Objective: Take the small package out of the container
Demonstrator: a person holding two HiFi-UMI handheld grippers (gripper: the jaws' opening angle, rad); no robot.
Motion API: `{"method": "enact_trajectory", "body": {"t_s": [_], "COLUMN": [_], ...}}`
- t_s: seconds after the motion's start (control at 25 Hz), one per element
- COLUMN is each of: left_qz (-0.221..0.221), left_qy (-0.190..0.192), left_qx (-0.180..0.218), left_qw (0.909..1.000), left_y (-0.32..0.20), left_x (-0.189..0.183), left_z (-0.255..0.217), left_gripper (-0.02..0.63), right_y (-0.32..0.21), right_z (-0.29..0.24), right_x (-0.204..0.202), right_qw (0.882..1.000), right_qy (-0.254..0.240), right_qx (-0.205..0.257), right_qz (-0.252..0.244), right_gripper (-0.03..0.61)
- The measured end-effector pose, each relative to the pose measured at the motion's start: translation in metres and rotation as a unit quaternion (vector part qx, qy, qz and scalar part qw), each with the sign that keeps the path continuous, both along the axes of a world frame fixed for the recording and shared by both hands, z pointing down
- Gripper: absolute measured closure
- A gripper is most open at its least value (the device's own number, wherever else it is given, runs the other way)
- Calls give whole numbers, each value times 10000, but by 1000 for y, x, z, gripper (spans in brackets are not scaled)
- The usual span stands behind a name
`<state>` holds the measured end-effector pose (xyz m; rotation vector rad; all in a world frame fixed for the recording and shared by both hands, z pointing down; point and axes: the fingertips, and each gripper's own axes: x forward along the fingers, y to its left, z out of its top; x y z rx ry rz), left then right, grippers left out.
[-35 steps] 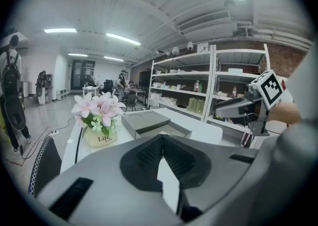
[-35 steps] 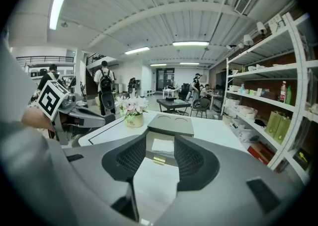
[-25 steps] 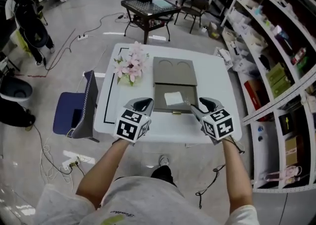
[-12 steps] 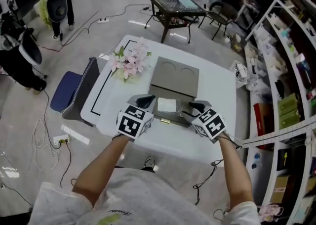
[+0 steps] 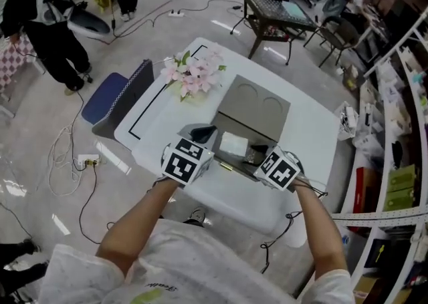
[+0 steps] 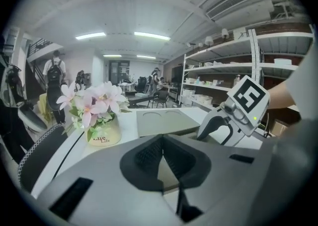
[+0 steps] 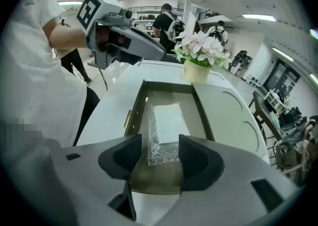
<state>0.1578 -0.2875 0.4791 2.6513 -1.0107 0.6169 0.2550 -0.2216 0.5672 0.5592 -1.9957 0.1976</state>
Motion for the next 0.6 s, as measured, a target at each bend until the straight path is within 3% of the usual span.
{"method": "enact_trajectory", "body": {"t_s": [0.32, 0.6], "left_qz": [-480, -649], "left_qy": [-156, -200], "left_qx": [-26, -43], "left_qw": [9987, 9977], "left_y": [-6, -5], "left_x": [-19, -24], "left_z": [6, 7], "left_gripper": [608, 609], "right_y": [0, 1], "right_z": [24, 35], "right_x": [-9, -12], "right_qw": [9956, 9917], "right_qy": [289, 398], "right_qx": [-222, -404], "right_qz": [-866, -1154], "right_gripper": [345, 380]}}
